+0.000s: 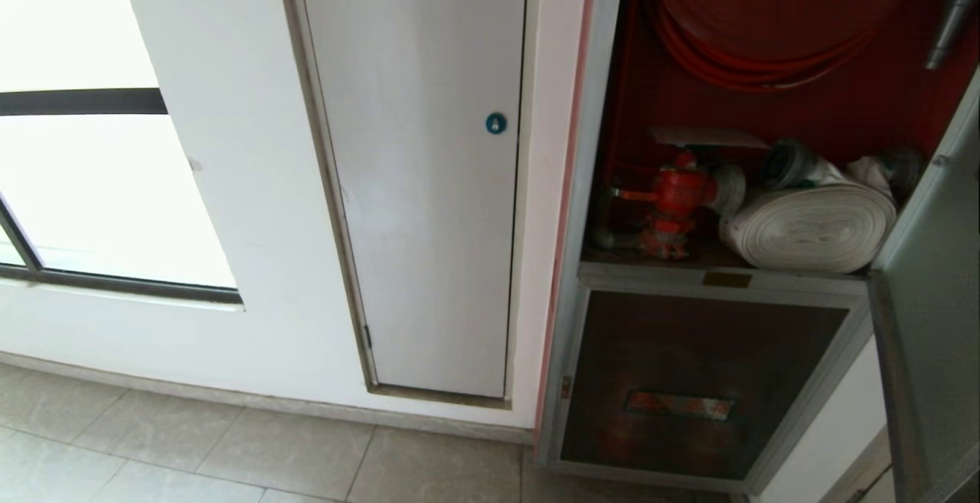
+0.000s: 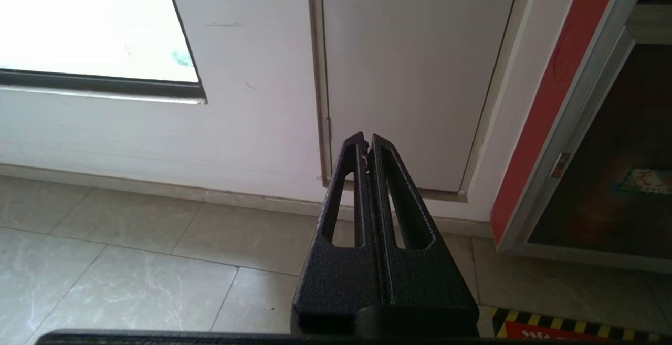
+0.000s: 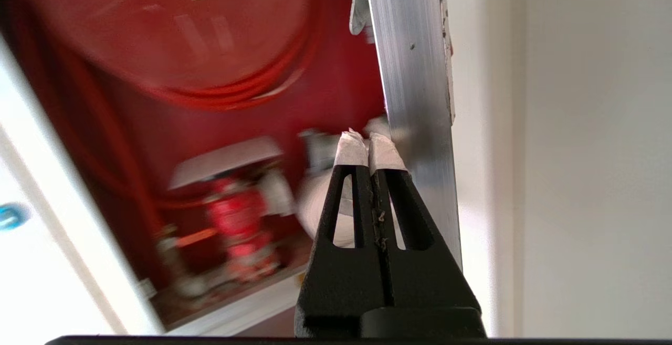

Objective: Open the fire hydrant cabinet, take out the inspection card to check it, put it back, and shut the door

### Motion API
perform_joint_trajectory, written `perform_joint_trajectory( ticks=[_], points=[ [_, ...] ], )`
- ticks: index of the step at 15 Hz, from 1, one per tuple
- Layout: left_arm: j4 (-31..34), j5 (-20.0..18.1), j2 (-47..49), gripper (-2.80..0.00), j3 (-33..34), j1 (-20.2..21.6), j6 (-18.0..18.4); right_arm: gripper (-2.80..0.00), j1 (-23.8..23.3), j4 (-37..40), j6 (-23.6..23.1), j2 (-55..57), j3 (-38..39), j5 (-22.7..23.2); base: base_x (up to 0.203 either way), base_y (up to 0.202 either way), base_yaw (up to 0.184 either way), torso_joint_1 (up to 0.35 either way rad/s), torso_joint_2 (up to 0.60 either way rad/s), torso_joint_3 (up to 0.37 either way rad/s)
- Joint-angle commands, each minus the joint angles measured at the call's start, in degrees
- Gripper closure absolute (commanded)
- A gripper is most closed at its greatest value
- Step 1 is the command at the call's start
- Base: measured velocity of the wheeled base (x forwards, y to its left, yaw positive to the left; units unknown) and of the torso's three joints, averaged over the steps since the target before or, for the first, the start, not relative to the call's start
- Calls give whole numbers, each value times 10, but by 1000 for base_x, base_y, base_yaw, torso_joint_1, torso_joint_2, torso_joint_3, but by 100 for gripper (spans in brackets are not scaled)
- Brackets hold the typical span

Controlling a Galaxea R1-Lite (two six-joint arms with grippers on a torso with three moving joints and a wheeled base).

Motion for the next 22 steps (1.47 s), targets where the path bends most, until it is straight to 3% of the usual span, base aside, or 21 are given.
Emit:
perform_joint_trajectory(
  ticks=[1,11,14,16,22],
  points=[
    [0,-1,0,0,3,1,0,0,-20,9,-1,-33,0,-3,0,0,0,0,0,0],
    [0,-1,1,0,3,0,0,0,-157,76,14,-56,1,-12,0,0,0,0,0,0],
    [0,0,0,0,3,0,0,0,-142,76,15,-81,5,-3,0,0,0,0,0,0],
    [0,0,0,0,3,1,0,0,-88,84,14,-106,28,8,0,0,0,0,0,0],
    [0,0,0,0,3,0,0,0,-35,90,20,-86,63,65,0,0,0,0,0,0]
  ],
)
